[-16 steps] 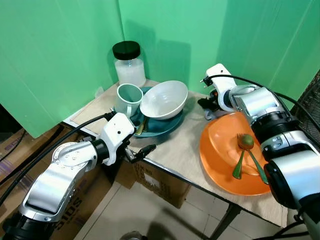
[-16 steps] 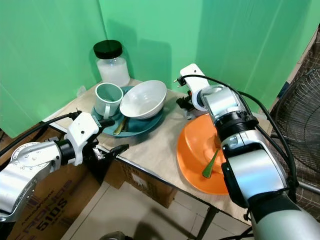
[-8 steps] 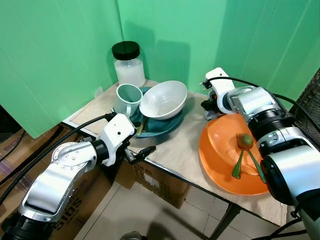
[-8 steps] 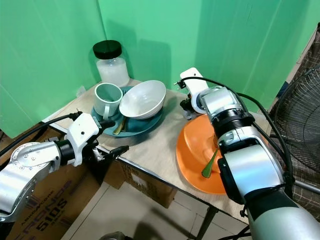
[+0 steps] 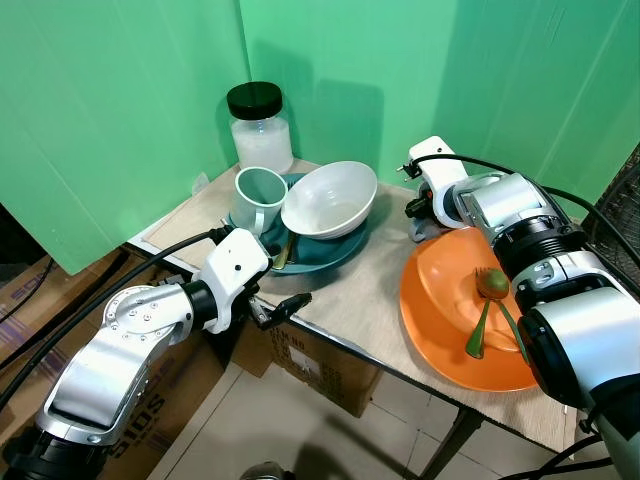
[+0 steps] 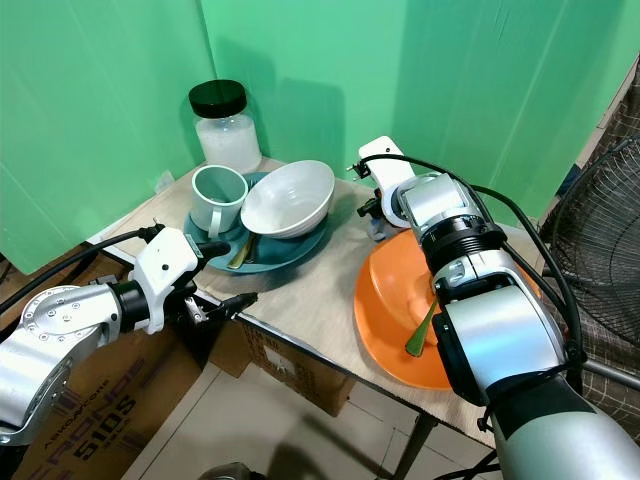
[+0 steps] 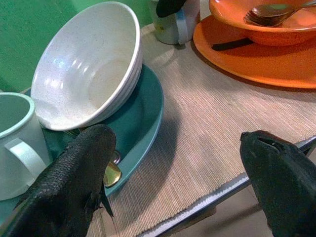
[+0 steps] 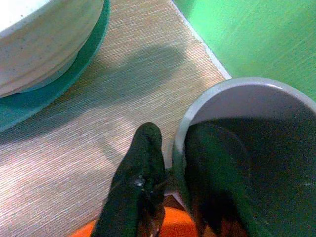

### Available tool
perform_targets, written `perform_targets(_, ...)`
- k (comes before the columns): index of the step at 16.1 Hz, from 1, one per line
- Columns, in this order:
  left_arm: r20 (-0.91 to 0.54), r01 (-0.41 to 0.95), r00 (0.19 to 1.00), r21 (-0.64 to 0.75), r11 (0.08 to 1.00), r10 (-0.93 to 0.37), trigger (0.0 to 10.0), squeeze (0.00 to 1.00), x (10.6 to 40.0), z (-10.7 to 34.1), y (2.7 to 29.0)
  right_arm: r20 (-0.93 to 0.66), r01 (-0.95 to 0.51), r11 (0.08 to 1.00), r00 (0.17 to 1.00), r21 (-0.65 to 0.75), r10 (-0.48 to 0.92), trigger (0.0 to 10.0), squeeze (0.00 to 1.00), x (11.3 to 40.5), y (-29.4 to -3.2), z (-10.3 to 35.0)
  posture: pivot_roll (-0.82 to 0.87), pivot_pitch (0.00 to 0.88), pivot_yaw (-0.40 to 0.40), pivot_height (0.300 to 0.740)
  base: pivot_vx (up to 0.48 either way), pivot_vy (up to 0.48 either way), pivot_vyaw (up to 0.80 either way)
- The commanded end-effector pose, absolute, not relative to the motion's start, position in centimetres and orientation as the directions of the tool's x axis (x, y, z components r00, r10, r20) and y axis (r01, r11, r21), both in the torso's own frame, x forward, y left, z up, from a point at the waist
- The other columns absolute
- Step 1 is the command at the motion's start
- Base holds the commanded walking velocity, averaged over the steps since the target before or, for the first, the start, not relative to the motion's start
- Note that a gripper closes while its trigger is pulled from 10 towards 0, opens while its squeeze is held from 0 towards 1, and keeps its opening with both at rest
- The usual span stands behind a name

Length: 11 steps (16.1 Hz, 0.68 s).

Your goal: Setting the table

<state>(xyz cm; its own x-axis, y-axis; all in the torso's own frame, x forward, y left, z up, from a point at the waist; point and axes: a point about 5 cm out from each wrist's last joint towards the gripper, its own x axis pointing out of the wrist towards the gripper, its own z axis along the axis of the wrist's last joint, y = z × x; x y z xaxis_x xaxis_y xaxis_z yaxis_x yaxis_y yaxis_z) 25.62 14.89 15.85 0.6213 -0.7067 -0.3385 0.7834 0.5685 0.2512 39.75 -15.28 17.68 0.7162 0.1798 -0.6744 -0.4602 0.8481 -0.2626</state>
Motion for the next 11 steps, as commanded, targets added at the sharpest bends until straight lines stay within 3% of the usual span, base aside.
perform_targets(1,-0.345,0.791,0.611,0.268,0.549,-0.712,10.0,0.38,25.4,15.9,14.8,-0.663,-0.464,0.845,0.724,-0.265,0.190,0.0,0.00,40.0,-14.8,18.1,0.05,0.000,0.060,0.740,0.000,0.000,0.00)
perform_targets(7,-0.349,0.789,0.614,0.277,0.549,-0.708,10.0,0.38,25.5,15.8,14.9,-0.647,-0.463,0.843,0.737,-0.274,0.194,0.0,0.00,40.1,-14.7,18.2,0.05,0.000,0.057,0.740,0.000,0.000,0.00)
perform_targets(11,-0.331,0.774,0.633,0.292,0.562,-0.700,10.0,0.38,25.6,16.2,15.0,-0.571,-0.458,0.848,0.784,-0.267,0.244,0.0,0.00,40.5,-14.7,20.6,0.06,0.000,0.049,0.740,0.000,0.000,0.00)
